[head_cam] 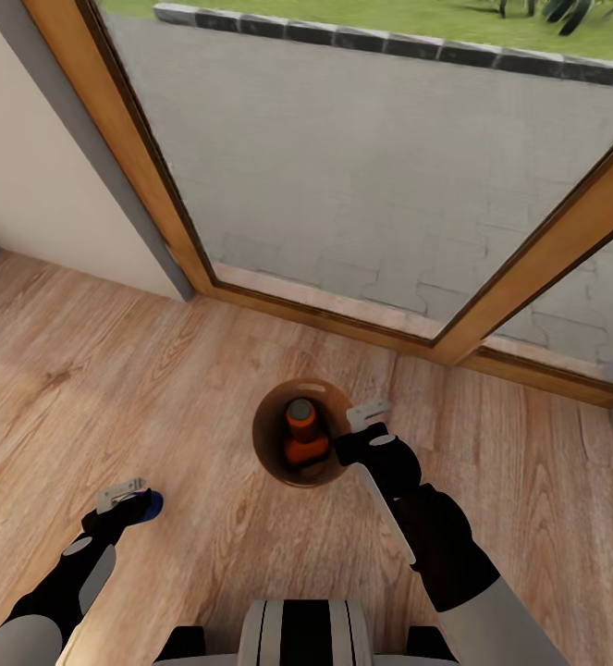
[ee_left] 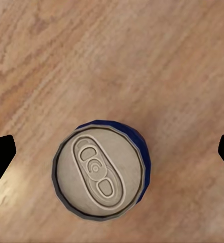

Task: Put the three can of soda from the living room inside the tash can in the kitchen.

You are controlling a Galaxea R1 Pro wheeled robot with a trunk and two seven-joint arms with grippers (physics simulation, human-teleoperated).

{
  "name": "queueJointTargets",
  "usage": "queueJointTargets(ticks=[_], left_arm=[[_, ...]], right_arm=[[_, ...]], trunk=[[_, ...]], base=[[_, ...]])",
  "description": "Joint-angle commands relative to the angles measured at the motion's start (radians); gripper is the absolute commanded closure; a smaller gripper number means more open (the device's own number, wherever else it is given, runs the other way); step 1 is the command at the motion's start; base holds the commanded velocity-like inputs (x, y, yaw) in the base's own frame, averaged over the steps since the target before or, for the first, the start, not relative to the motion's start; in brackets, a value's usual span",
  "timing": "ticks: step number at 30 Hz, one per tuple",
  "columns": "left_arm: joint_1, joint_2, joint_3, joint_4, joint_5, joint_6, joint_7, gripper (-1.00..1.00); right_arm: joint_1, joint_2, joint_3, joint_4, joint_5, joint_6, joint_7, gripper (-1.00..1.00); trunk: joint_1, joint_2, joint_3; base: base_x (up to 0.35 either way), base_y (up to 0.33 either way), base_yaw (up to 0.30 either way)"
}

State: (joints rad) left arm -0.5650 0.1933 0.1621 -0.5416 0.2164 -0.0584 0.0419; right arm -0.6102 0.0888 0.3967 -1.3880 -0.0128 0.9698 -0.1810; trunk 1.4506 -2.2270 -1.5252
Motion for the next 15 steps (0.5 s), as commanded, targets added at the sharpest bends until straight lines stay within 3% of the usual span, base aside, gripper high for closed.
queueJointTargets(ticks=[1, 9, 15], left_arm=[[0.000, 0.000, 0.000, 0.000, 0.000, 0.000, 0.000, -1.00], [0.000, 0.000, 0.000, 0.000, 0.000, 0.000, -0.003, -1.00], [0.000, 0.000, 0.000, 0.000, 0.000, 0.000, -0.006, -1.00]], right_arm=[[0.000, 0.000, 0.001, 0.000, -0.013, -0.002, 0.000, 1.00], [0.000, 0.000, 0.001, 0.000, -0.013, -0.002, 0.000, 1.00], [0.000, 0.000, 0.001, 0.000, -0.013, -0.002, 0.000, 1.00]], trunk=[[0.000, 0.000, 0.000], [0.000, 0.000, 0.000], [0.023, -0.042, -0.019]], base=[[0.000, 0.000, 0.000], [0.000, 0.000, 0.000], [0.000, 0.000, 0.000]])
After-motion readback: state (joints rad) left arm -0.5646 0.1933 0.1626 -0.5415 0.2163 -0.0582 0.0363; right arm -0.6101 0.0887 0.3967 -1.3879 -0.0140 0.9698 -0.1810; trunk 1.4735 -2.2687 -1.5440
